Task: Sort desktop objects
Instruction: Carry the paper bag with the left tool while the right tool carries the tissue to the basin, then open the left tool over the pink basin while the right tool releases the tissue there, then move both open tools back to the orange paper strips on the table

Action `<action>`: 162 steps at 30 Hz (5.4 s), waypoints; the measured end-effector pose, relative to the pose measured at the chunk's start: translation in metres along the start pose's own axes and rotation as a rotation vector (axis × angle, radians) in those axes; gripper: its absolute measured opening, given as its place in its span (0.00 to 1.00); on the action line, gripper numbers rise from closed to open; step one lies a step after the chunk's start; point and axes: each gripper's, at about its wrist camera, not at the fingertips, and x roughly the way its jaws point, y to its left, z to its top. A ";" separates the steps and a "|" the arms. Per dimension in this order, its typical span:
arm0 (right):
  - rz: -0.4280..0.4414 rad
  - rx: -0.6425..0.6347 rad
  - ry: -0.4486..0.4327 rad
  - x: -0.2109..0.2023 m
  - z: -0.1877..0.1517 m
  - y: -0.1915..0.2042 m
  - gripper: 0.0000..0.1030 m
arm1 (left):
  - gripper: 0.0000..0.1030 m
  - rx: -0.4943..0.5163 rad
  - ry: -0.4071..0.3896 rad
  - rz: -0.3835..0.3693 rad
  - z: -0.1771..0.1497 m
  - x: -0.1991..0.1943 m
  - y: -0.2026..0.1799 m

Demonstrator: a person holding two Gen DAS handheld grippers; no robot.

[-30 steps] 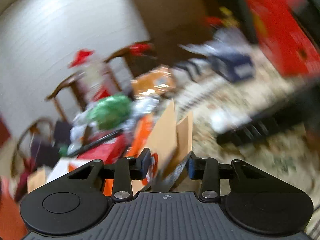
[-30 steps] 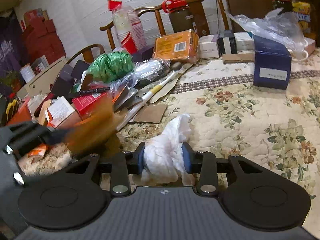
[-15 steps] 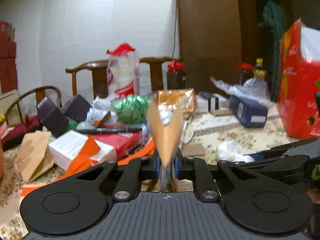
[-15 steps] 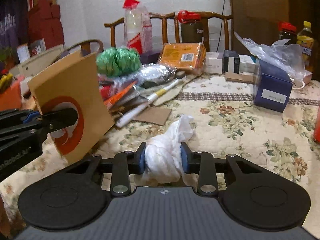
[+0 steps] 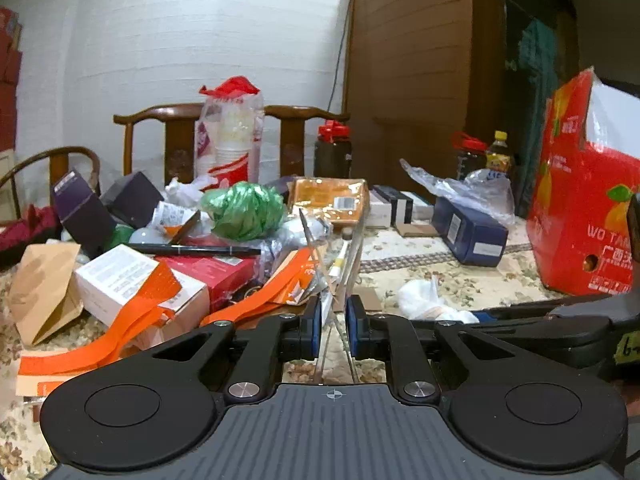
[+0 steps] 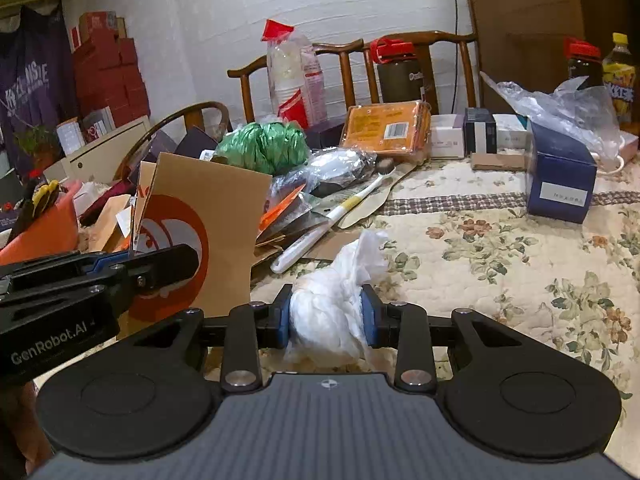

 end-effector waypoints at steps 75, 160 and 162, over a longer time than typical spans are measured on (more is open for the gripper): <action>0.335 -0.361 -0.007 0.085 0.053 0.416 0.40 | 0.24 -0.020 0.039 0.944 0.031 -0.171 0.313; -0.072 -0.004 -0.013 0.072 0.048 0.042 0.04 | 0.00 0.075 0.155 0.377 0.013 -0.019 0.147; -0.035 0.006 -0.011 0.057 0.045 0.038 0.03 | 0.00 0.040 0.144 0.347 0.016 -0.034 0.149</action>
